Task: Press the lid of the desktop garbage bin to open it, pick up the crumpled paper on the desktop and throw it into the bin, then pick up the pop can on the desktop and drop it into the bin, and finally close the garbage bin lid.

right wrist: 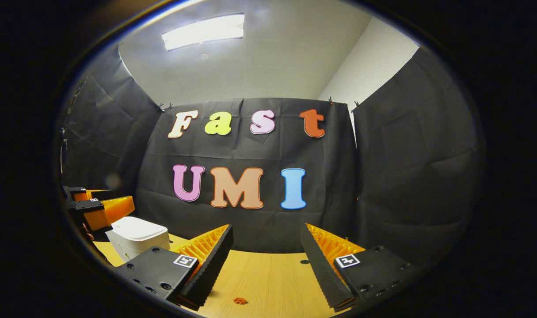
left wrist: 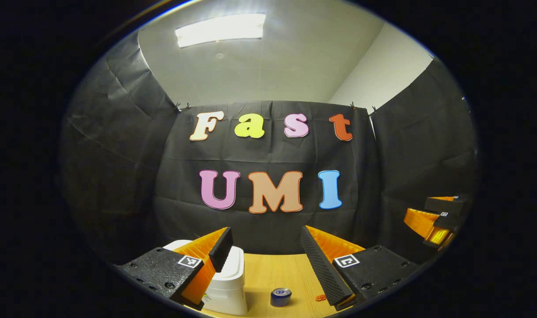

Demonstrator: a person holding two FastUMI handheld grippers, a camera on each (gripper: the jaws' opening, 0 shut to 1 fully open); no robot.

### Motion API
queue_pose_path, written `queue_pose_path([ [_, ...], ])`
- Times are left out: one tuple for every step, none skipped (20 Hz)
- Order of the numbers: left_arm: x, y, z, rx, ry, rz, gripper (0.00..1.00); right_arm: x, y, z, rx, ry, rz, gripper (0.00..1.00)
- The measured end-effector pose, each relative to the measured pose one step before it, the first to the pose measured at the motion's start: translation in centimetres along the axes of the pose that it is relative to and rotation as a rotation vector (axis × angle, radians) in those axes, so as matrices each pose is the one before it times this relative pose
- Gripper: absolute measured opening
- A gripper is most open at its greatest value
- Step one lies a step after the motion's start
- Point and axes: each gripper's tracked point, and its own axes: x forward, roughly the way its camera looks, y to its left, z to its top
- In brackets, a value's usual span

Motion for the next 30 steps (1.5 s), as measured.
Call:
queue_pose_path([
  [-0.284,0.111,-0.116,0.00394,0.00147,0.00278,0.93,0.053,0.152,-0.028,0.00172,0.00392,0.00584,0.97],
  [-0.093,0.059,-0.049,0.00343,0.00299,0.00474,0.93,0.051,0.049,-0.053,0.00268,0.00479,0.00463,0.97],
  [-0.17,0.166,-0.064,0.00135,0.00163,0.00456,0.92,0.027,0.011,-0.114,0.00412,0.00467,0.00308,0.97],
  [-0.11,0.042,0.035,-0.00062,0.00185,0.00374,0.93,-0.177,-0.075,-0.188,0.00344,0.00446,0.00166,0.97],
  [-0.032,0.033,0.011,-0.00158,0.00216,0.00327,0.92,0.077,-0.06,-0.015,0.00002,0.0055,-0.00107,0.97],
  [-0.09,0.024,-0.081,-0.00044,0.00376,0.00236,0.92,-0.071,0.061,-0.017,-0.00246,0.00173,0.0001,0.97],
  [-0.129,0.08,-0.079,0.0006,0.00222,0.00327,0.92,-0.009,-0.016,0.064,-0.00195,0.00088,0.00122,0.97],
  [-0.03,0.107,0.007,0.0004,0.00095,0.00236,0.93,-0.112,0.027,0.055,-0.00016,0.00006,0.00137,0.97],
  [-0.005,0.067,-0.028,-0.0002,0.00141,0.00087,0.93,-0.009,0.015,0.008,0.00172,0.00115,0.00181,0.97],
  [-0.022,-0.063,0.022,-0.00007,0.00136,-0.00093,0.93,-0.067,0.011,-0.1,0.00223,0.00254,0.00246,0.97],
  [0.028,-0.016,-0.005,0.00054,-0.00011,-0.00195,0.93,-0.016,0.006,-0.017,0.00165,0.00226,0.00225,0.97],
  [-0.084,-0.085,0.24,0.00069,-0.00492,-0.00347,0.92,-0.085,0.014,-0.026,0.00049,0.00164,0.00084,0.97],
  [0.009,-0.053,0.057,0.00187,-0.00392,-0.00209,0.93,0.048,0.061,0.032,-0.00005,0.00165,0.00019,0.97],
  [0.005,0.019,0.231,0.00329,-0.00337,-0.00006,0.93,-0.059,0.033,-0.016,0.00005,0.00057,0.00112,0.97],
  [0.052,-0.025,-0.011,0.00437,-0.00298,-0.00198,0.93,0.022,-0.033,0.071,0.00003,0.00046,0.00105,0.97],
  [0.065,-0.045,0.116,0.00476,-0.00166,-0.00134,0.93,0.027,-0.007,0.087,0.00004,-0.00146,0.00085,0.97],
  [-0.022,0.029,-0.037,0.00352,-0.00073,0.00004,0.93,0.029,0.092,0.093,-0.00039,-0.0012,-0.00017,0.97],
  [0.012,0.002,0.002,0.00113,0.00209,0.00006,0.93,-0.066,-0.006,-0.114,-0.00049,-0.00056,-0.00024,0.97],
  [-0.008,-0.005,-0.051,-0.00038,0.00173,0.00099,0.92,0.058,-0.05,0.036,0.0,0.00037,-0.00092,0.96],
  [-0.065,-0.013,-0.025,-0.0005,0.00086,0.00063,0.93,-0.005,-0.105,-0.03,0.00086,0.00017,-0.0002,0.97],
  [0.057,0.146,-0.031,0.00102,0.00078,0.00087,0.93,0.056,0.036,0.009,0.00143,0.00008,-0.00022,0.97],
  [-0.085,0.096,0.0,0.00311,-0.00002,0.00294,0.93,-0.054,-0.002,-0.137,0.00078,0.0014,-0.001,0.97],
  [0.138,0.124,-0.052,0.00285,0.00002,0.00345,0.93,0.068,-0.044,-0.009,0.00059,0.00198,-0.00083,0.97],
  [-0.053,0.178,0.087,0.00124,-0.00114,0.00238,0.93,-0.048,-0.007,-0.087,0.00127,0.0016,-0.00016,0.97],
  [0.044,0.15,-0.149,0.00105,0.00111,0.00254,0.93,0.044,0.074,0.002,0.0013,0.00129,0.00185,0.97],
  [-0.096,0.142,-0.037,0.00161,0.00142,0.00321,0.93,0.005,0.032,-0.169,0.00075,0.0013,0.00166,0.97],
  [0.03,0.191,-0.099,0.00291,0.00253,0.00435,0.93,0.013,-0.019,-0.013,-0.00033,0.00064,0.00007,0.97],
  [0.07,0.316,-0.198,0.00601,0.00334,0.00584,0.93,0.025,0.061,-0.081,-0.00137,0.0003,-0.00014,0.97],
  [0.035,0.372,-0.17,0.00962,0.00392,0.00756,0.92,-0.006,-0.055,-0.013,-0.0019,0.00062,-0.00033,0.97],
  [0.098,0.75,-0.293,0.01428,0.00777,0.0201,0.92,-0.168,-0.042,-0.032,-0.00153,-0.00076,0.00032,0.97],
])
